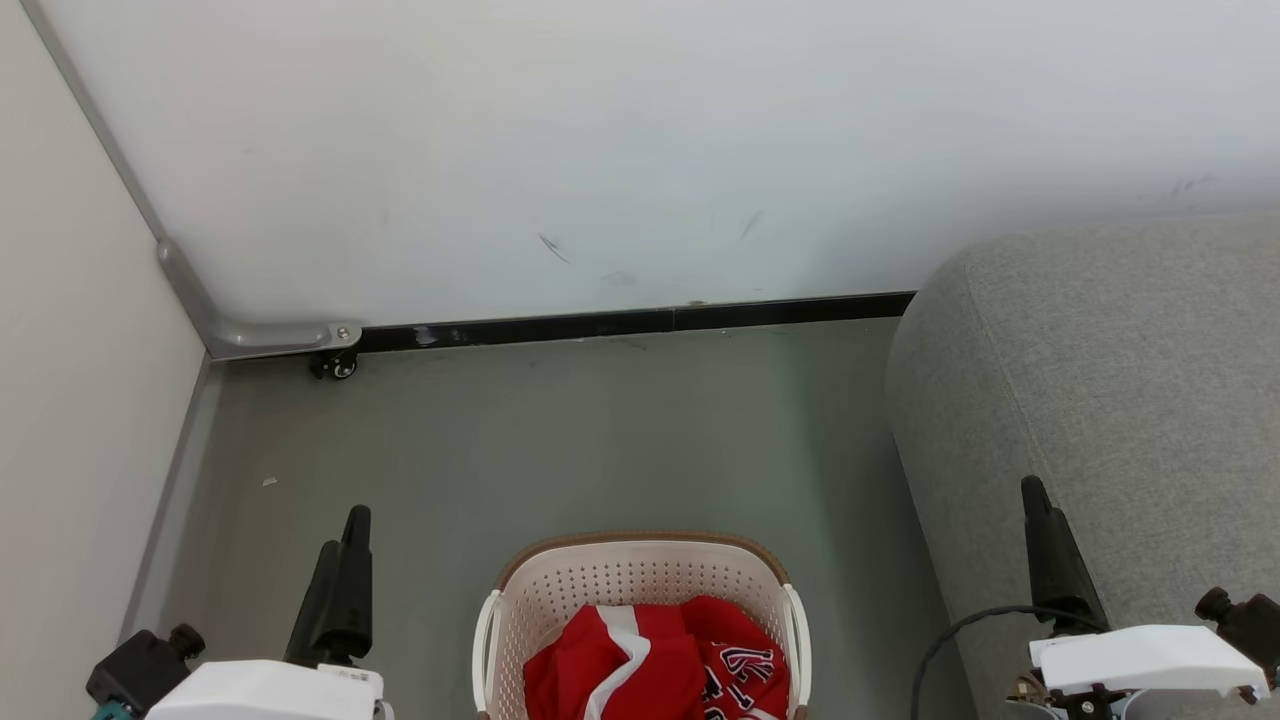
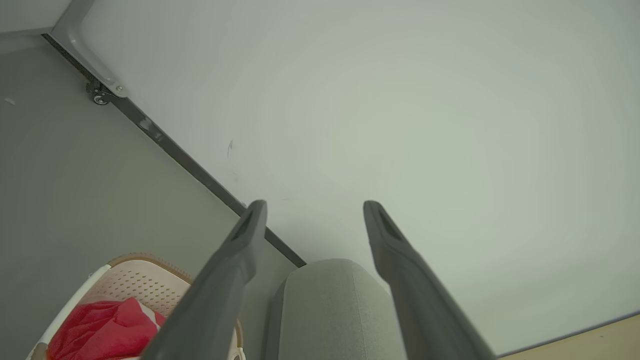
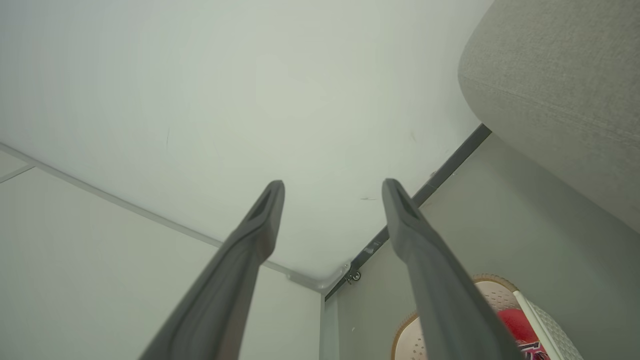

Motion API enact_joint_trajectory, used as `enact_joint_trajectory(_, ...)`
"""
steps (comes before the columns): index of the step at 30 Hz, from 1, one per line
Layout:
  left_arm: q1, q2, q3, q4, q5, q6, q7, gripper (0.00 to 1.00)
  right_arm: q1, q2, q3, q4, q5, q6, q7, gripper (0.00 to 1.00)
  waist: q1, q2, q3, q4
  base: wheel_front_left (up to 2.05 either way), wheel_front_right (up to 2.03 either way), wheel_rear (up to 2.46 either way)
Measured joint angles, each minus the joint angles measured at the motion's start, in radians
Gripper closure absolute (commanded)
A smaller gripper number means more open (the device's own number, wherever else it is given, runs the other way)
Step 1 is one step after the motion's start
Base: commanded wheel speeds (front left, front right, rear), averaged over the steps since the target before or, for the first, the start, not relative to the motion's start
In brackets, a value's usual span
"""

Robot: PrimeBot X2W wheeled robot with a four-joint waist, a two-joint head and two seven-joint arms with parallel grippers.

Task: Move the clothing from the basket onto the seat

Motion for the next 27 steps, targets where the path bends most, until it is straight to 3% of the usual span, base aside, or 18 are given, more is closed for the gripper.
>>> enact_joint_trajectory(13, 0.002, 0.018, -0.069, -0.037, 0.27, 0.028, -0.047, 0.0, 0.002, 0.003, 0.017, -0.002, -0.189, 0.001, -0.043, 0.0, -0.0095, 0.0, 0.009, 0.001, 0.0, 0.0, 0.0)
enact_joint_trajectory(27, 0.008, 0.039, -0.146, -0.043, 0.574, 0.073, -0.096, 0.0, 0.002, 0.005, 0.046, 0.013, -0.422, 0.001, -0.074, 0.0, -0.0109, 0.0, 0.016, 0.002, 0.0, 0.0, 0.0)
